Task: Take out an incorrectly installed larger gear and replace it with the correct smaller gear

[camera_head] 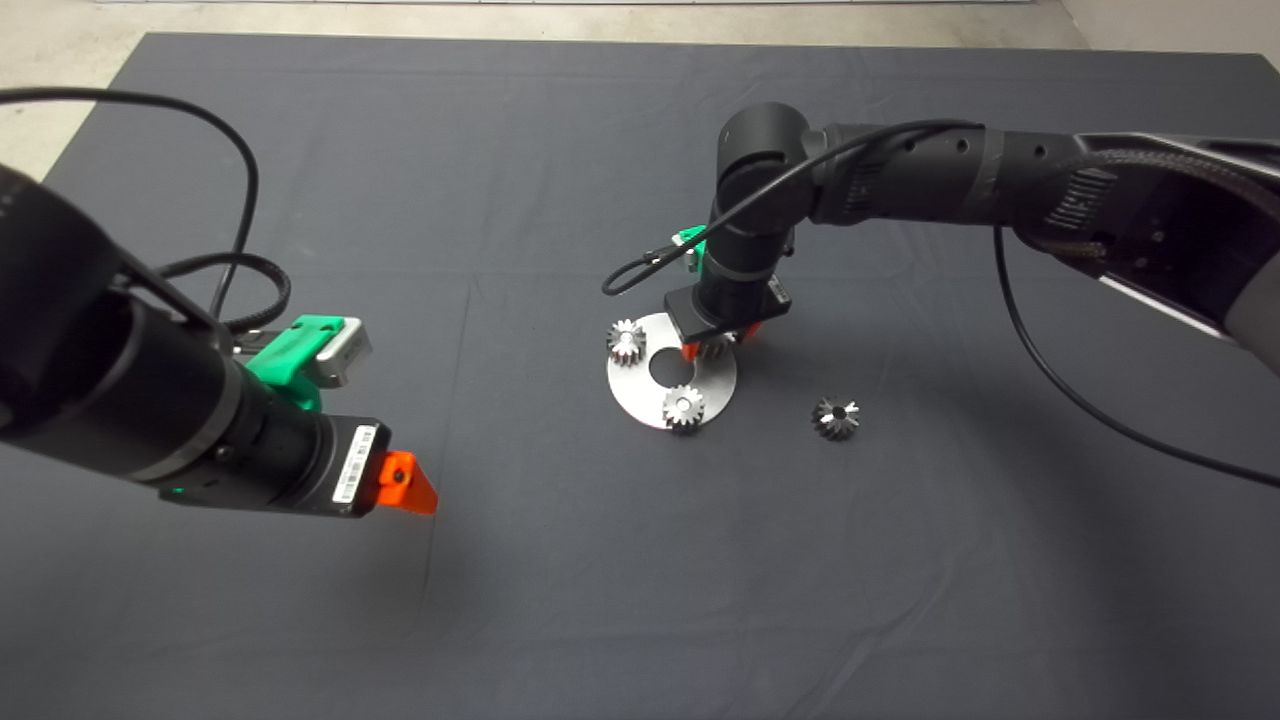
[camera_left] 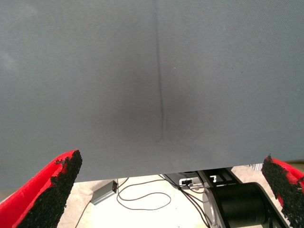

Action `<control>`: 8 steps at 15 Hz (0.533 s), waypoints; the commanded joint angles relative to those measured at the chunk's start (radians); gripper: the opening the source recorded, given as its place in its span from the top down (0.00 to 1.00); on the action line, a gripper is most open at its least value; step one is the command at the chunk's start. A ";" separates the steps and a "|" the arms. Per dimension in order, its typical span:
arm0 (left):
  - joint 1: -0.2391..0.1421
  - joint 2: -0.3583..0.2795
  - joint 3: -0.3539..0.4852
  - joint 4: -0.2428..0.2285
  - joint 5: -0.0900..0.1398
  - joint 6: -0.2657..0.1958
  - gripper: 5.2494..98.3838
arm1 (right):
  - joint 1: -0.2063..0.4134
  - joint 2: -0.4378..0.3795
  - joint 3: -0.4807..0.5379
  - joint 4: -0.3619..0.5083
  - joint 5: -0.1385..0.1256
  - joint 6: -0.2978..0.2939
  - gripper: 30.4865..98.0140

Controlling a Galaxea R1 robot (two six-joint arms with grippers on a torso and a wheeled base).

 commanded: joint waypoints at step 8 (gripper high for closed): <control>-0.012 -0.002 0.012 0.007 0.006 0.003 0.01 | 0.023 -0.035 0.033 -0.202 -0.128 0.004 0.63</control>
